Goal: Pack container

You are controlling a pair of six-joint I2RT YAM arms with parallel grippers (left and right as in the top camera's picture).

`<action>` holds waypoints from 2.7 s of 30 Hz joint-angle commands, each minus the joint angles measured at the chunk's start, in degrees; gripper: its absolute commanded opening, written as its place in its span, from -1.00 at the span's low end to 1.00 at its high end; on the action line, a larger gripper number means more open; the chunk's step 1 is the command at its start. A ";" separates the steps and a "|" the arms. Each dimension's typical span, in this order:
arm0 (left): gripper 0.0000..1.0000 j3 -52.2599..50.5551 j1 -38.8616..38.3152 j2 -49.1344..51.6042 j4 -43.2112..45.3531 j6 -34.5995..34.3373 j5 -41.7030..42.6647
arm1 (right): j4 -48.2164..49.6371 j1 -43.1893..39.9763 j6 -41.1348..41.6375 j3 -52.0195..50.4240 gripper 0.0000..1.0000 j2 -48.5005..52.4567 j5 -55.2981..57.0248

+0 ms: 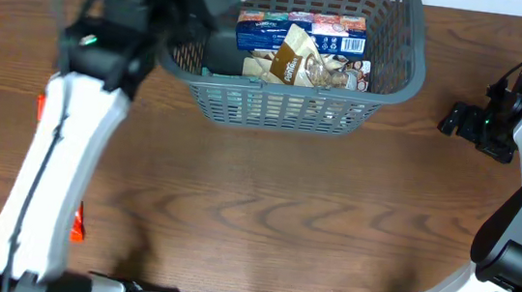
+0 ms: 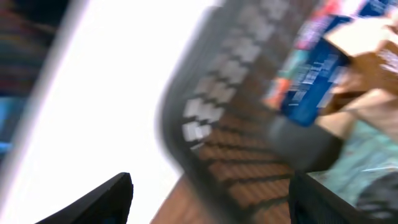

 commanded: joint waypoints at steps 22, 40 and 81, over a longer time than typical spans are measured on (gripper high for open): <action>0.97 -3.63 36.87 -5.99 -37.46 -34.88 -7.45 | 0.13 -0.04 -0.66 -0.42 0.99 0.07 -1.90; 0.97 -28.39 46.31 5.81 -18.53 -39.06 -2.95 | 0.28 -0.04 -0.66 -0.42 0.98 0.07 -1.92; 0.97 -34.95 38.75 15.32 -8.07 -37.79 -8.11 | 0.55 -0.04 -0.68 -0.42 0.98 0.07 -1.88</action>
